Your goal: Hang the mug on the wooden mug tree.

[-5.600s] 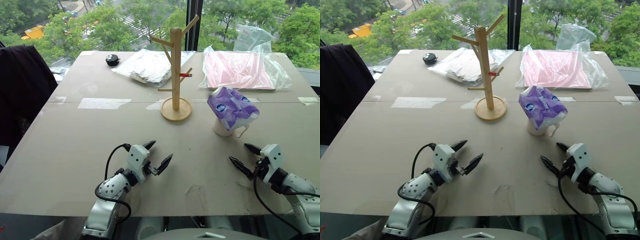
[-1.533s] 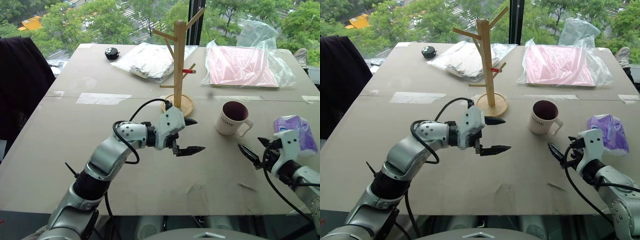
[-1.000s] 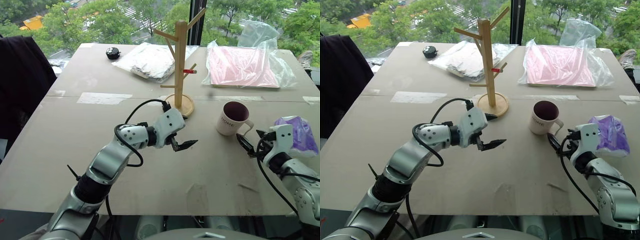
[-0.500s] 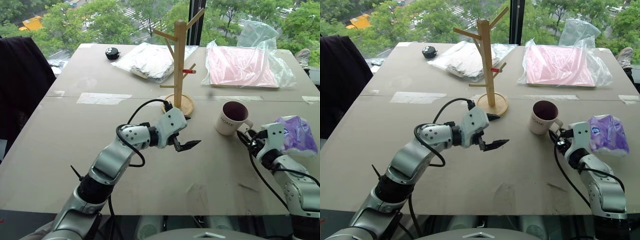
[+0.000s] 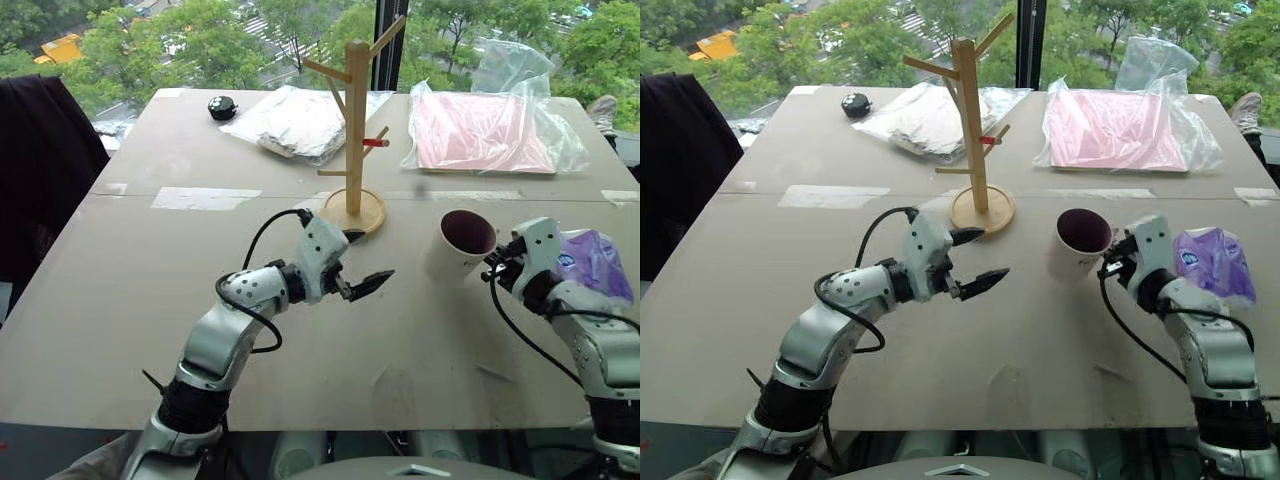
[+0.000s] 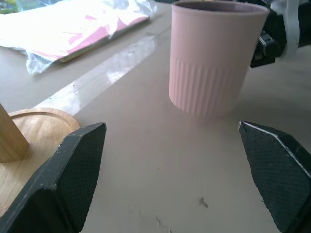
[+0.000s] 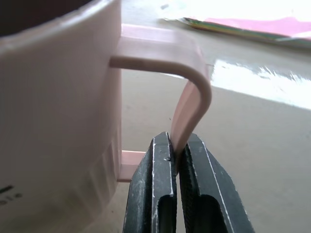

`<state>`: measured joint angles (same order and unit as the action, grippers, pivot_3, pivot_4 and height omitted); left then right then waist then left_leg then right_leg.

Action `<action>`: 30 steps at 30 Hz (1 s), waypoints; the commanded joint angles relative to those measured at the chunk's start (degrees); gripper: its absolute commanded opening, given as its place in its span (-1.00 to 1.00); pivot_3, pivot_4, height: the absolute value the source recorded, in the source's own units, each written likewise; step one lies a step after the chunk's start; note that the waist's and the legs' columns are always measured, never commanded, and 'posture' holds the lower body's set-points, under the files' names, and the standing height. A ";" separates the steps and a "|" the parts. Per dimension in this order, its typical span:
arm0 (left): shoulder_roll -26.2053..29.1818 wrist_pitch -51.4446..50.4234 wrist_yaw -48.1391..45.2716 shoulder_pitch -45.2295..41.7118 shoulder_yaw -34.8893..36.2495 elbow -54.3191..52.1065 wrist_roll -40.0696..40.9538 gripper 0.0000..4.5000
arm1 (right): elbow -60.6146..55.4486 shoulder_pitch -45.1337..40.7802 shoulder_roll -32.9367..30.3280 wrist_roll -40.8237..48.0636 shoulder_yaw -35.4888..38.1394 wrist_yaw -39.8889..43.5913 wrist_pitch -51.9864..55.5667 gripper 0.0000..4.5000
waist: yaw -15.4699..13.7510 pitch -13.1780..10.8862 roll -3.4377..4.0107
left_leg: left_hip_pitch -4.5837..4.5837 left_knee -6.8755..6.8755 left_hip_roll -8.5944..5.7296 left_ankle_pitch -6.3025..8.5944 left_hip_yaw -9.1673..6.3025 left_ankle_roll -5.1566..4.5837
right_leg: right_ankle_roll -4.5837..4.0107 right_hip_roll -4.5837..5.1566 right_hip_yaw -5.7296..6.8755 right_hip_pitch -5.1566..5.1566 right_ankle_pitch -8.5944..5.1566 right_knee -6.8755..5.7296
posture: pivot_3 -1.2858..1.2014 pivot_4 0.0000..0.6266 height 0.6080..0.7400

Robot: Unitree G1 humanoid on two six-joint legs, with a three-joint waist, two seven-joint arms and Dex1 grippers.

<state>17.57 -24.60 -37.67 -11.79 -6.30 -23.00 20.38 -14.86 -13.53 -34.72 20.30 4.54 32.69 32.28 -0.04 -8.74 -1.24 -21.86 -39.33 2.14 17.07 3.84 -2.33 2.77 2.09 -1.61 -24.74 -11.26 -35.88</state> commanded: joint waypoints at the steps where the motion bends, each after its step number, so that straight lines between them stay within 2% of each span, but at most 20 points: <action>1: -3.70 5.11 1.40 1.88 4.26 -2.45 5.26 1.00 | -1.40 -7.19 -5.40 -1.21 -3.63 7.89 -0.27 -0.98 | 0.20 0.02 -0.03 | -0.01 0.01 0.00 0.00 0.03 0.00 | -0.01 0.01 0.00 -0.01 0.00 0.00 | 0.03 -0.52 1.00; 4: -6.00 8.80 0.98 4.49 5.23 -4.06 7.10 1.00 | 1.19 -16.35 -9.57 -2.30 -7.87 13.78 0.54 -0.98 | 0.48 0.03 -0.05 | -0.01 0.03 0.01 0.00 0.06 0.00 | -0.02 -0.02 0.17 0.03 0.01 -0.01 | 0.03 -0.52 1.00; 9: -7.53 13.74 0.69 8.34 6.56 -4.77 9.08 1.00 | 5.14 -31.28 -11.78 -7.81 -16.18 20.31 0.56 -0.98 | 0.73 0.01 -0.02 | -0.04 0.04 0.02 0.00 0.07 0.00 | 0.00 -0.02 0.15 0.01 0.02 0.02 | 0.03 -0.52 1.00; 13: -6.90 18.00 -0.07 9.49 6.56 -3.49 7.77 1.00 | 8.45 -39.03 -11.05 -10.41 -19.87 22.80 3.59 -0.98 | 0.52 0.01 -0.02 | -0.13 0.03 0.02 0.00 0.12 0.00 | -0.02 0.04 0.18 -0.04 0.01 0.05 | 0.03 -0.52 1.00; 15: -7.39 19.46 0.74 9.50 6.79 -3.11 7.72 1.00 | 9.79 -43.21 -11.64 -12.74 -22.67 22.48 12.19 -0.98 | 0.48 0.00 -0.02 | -0.15 0.03 0.01 0.00 0.13 0.00 | -0.03 0.09 0.17 -0.05 0.00 0.06 | 0.03 -0.52 1.00; 18: -7.13 21.99 0.07 10.31 5.60 -3.55 6.65 1.00 | 13.45 -48.69 -10.02 -15.13 -25.14 23.57 11.96 -0.98 | 0.59 0.00 -0.01 | -0.16 0.01 0.01 0.01 0.12 0.00 | -0.04 0.14 0.13 -0.11 0.00 0.05 | 0.03 -0.52 1.00; 30: -6.75 24.41 3.21 11.95 6.30 -5.16 6.87 1.00 | 17.71 -56.49 -2.29 -19.22 -29.08 26.21 10.43 -0.98 | 0.80 0.00 0.00 | -0.24 0.09 0.05 0.01 0.14 0.00 | 0.09 0.11 0.17 -0.23 0.08 0.03 | 0.03 -0.52 1.00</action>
<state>10.65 -0.88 -35.18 0.24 -0.46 -25.36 26.90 3.88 -67.58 -37.10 1.98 -25.36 58.47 43.45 0.77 -8.74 -1.25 -22.11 -39.24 2.20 17.08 3.97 -2.33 2.87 2.20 -1.44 -24.97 -11.17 -35.86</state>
